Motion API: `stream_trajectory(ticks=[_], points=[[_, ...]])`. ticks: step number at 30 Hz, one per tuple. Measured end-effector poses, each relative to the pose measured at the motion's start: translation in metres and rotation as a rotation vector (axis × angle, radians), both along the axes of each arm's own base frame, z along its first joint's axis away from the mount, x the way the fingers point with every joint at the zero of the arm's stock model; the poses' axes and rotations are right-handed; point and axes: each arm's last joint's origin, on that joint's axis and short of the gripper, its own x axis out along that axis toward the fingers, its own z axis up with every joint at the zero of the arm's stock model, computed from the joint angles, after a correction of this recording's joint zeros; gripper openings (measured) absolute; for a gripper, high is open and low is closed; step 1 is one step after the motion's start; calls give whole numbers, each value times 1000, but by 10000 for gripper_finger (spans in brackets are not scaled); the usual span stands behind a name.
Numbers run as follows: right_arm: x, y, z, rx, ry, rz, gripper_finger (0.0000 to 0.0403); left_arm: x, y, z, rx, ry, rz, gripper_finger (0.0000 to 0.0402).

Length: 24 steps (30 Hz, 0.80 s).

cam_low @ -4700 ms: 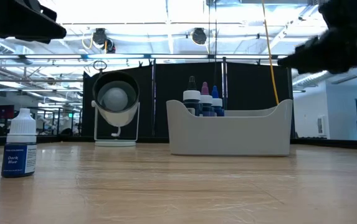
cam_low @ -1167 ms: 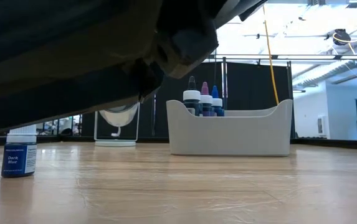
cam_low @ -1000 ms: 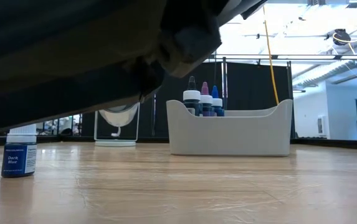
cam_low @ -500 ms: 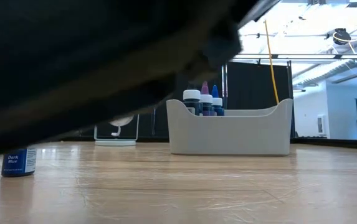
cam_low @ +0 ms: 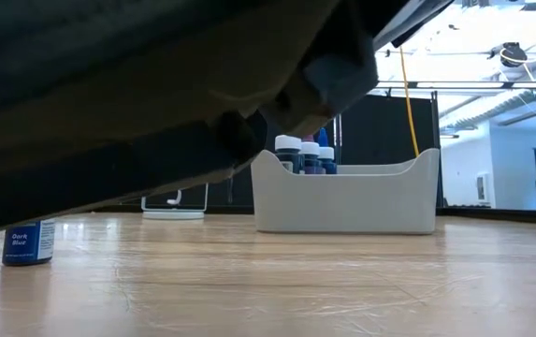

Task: Pick & Place food coloring
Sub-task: Put the right small orange food coloring bottle into the white bin

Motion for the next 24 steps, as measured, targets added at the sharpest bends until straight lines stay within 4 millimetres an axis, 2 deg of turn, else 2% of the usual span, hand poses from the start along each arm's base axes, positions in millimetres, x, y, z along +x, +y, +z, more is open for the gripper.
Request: stream_trajectory(ticks=[7,15,24], points=[[3,-1,2,23,-31,-13,134,0,0,0,-12,1,-1,42],[6,-5,2,24,-33,-25,52,0,0,0,-1,1,-4,42],[6,-5,2,26,-33,-23,52,0,0,0,-6,2,1,42]])
